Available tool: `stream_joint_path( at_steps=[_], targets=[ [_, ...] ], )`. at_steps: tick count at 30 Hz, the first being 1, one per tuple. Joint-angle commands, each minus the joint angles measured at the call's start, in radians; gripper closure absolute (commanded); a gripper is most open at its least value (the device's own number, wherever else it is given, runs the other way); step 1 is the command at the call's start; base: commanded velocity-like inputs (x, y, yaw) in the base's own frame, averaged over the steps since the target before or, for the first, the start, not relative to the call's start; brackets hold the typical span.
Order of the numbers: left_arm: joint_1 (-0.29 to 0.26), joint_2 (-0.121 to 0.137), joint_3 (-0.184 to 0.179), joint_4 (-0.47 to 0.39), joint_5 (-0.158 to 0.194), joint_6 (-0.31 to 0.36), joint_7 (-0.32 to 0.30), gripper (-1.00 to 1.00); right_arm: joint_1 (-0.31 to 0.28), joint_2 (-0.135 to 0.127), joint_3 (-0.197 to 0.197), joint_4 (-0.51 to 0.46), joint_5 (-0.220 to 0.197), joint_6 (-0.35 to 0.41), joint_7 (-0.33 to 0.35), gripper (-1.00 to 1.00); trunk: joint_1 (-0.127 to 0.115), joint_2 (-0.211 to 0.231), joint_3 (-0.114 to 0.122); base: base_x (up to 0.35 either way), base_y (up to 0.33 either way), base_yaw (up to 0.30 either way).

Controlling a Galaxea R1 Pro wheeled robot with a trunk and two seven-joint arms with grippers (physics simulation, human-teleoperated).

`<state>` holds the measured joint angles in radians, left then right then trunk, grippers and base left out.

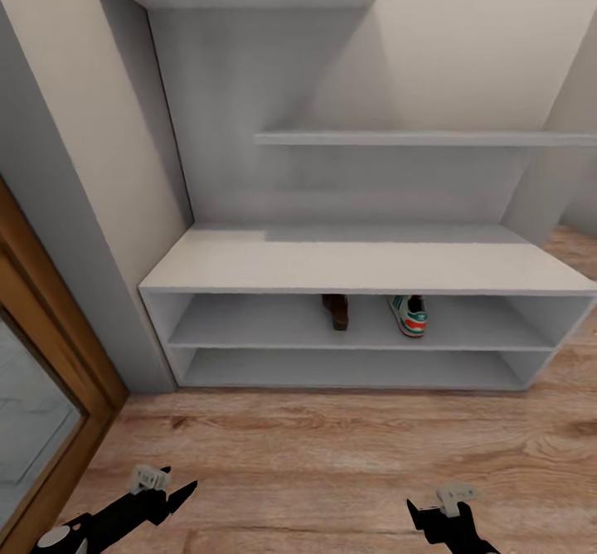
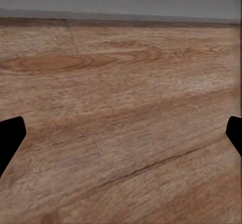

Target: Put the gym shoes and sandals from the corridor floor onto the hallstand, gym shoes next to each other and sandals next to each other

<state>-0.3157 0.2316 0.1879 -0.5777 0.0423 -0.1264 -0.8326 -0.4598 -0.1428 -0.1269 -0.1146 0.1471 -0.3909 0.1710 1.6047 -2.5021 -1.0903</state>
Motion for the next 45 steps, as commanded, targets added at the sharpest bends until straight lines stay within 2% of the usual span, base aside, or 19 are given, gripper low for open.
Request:
stream_joint_path(
  at_steps=[1,7,11,14,16,19,22,45],
  targets=[
    [0.0,0.0,0.002,0.001,0.002,-0.003,-0.004,-1.0,0.0,0.0,-0.009,0.001,0.009,-0.003,0.004,-1.0,-0.001,0.0,0.004,0.0,0.0,-0.248],
    [0.0,0.0,0.002,0.001,0.002,-0.003,-0.002,-1.0,0.002,0.0,-0.01,0.001,0.009,-0.003,0.003,-1.0,-0.003,0.001,0.032,0.0,0.0,-0.269],
    [0.0,0.0,0.003,0.001,0.003,-0.003,0.044,-1.0,0.003,0.0,-0.016,0.001,0.009,-0.003,0.002,-1.0,-0.003,0.001,0.032,0.0,0.0,-0.294],
    [0.0,0.0,0.003,0.001,0.003,-0.004,0.069,-1.0,0.003,0.0,-0.047,0.001,0.009,-0.003,0.002,-1.0,-0.003,0.001,0.032,0.0,0.0,-0.298],
    [0.0,-0.001,0.002,0.001,0.004,-0.003,0.077,-1.0,0.003,-0.001,-0.085,0.001,0.01,-0.003,0.002,-1.0,-0.003,0.001,0.032,0.0,0.0,-0.299],
    [0.0,-0.001,0.002,0.001,0.003,-0.003,0.08,-1.0,0.003,-0.001,-0.109,0.001,0.01,-0.003,0.002,-1.0,-0.003,0.001,0.032,0.0,0.0,-0.3],
    [0.0,-0.001,0.002,0.001,0.002,-0.003,0.081,-1.0,0.003,-0.001,-0.126,0.001,0.011,-0.003,0.002,-1.0,-0.005,0.002,0.044,0.0,0.0,-0.3],
    [0.0,-0.003,0.002,0.002,0.002,-0.003,0.083,-1.0,0.016,-0.01,-0.138,0.0,0.011,-0.003,0.002,-1.0,-0.093,0.163,0.116,0.0,0.0,-0.3]
  ],
)
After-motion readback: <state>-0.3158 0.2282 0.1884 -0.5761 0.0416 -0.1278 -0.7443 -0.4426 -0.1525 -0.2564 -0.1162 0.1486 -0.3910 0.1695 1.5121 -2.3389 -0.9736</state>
